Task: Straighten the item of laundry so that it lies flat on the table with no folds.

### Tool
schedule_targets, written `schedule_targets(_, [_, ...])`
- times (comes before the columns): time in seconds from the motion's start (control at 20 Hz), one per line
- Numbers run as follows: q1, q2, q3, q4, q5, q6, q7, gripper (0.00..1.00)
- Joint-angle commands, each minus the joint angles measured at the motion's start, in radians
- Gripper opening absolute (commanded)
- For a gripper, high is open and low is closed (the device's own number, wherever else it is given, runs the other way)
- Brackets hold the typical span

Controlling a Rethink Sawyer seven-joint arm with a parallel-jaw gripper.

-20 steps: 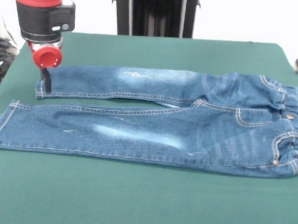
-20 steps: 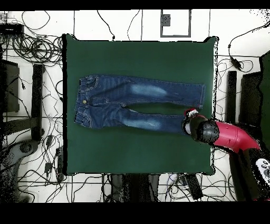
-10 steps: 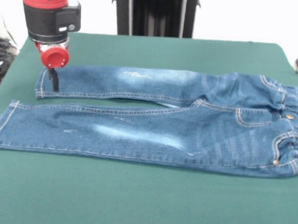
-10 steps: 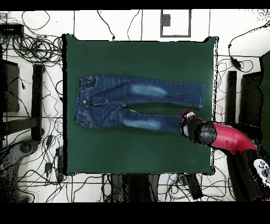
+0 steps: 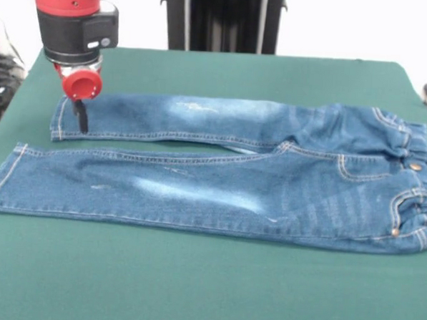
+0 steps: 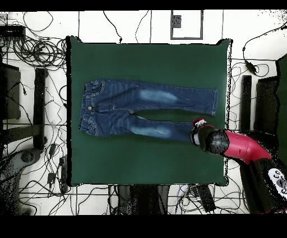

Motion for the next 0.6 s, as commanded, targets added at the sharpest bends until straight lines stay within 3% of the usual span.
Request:
schedule_targets(0.05, [0.046, 0.057, -0.012, 0.09, -0.032, 0.029, -0.039, 1.0])
schedule_targets(0.6, [0.04, 0.037, -0.046, 0.148, -0.036, 0.007, -0.032, 1.0])
